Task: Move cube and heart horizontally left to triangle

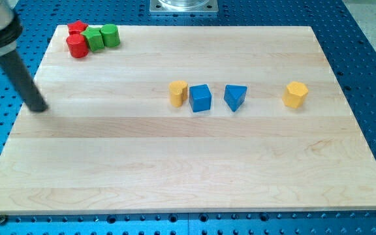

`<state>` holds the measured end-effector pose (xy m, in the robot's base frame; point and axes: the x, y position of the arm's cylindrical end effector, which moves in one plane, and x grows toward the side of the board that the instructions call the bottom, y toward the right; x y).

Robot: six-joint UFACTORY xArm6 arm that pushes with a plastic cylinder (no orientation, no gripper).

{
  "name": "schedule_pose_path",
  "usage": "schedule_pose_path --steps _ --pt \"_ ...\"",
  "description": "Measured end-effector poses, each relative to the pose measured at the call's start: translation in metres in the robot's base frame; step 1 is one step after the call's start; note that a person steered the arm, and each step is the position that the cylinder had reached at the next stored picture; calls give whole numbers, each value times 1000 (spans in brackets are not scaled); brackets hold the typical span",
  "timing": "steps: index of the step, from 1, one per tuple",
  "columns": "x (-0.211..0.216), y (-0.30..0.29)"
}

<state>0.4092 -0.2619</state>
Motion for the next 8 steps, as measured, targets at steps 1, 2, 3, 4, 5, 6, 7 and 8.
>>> schedule_pose_path --steps 1,2,3,4,5,6,7,8 --pt "-27 101" --pt "-30 193" --pt "-30 256" --pt "-29 269" --pt "-25 282" --pt "-16 253" --pt "-13 226" --pt "-13 185"
